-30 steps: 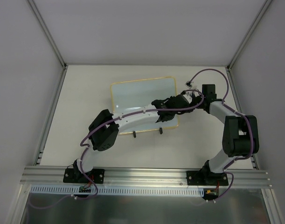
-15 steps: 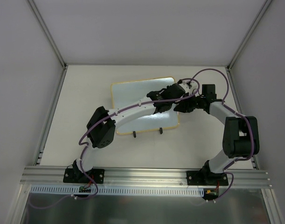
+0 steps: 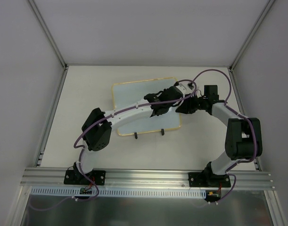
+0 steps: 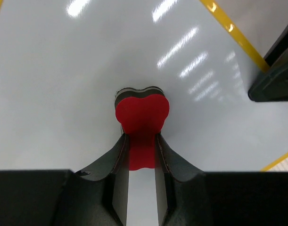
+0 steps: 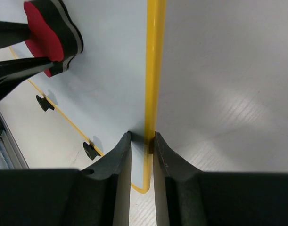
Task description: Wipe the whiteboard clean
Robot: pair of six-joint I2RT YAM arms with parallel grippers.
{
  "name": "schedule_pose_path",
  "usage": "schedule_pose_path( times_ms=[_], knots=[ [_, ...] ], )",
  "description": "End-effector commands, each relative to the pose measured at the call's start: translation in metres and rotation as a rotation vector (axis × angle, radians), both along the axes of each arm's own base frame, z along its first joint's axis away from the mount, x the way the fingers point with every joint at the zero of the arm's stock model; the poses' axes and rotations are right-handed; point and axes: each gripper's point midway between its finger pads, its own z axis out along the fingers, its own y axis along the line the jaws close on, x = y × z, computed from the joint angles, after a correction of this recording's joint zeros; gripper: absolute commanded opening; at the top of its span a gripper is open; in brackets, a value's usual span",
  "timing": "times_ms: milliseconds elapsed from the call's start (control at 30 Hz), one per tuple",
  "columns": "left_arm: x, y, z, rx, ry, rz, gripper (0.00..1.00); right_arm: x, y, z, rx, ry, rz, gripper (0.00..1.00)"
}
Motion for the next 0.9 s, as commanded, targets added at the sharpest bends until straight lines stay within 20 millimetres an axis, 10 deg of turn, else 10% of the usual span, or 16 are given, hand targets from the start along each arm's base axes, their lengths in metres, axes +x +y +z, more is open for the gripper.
schedule_pose_path(
  times_ms=[0, 500, 867],
  knots=[
    [-0.014, 0.012, 0.021, -0.101, 0.041, 0.023, 0.0, 0.005, -0.001, 0.014, -0.029, -0.085, -0.001, 0.17],
    [-0.025, 0.066, 0.092, -0.267, -0.058, 0.171, 0.0, 0.007, -0.024, 0.024, -0.074, -0.127, -0.091, 0.69],
    [0.017, 0.24, 0.144, -0.398, -0.162, 0.52, 0.0, -0.014, -0.088, 0.135, -0.277, -0.26, -0.454, 0.99]
  ],
)
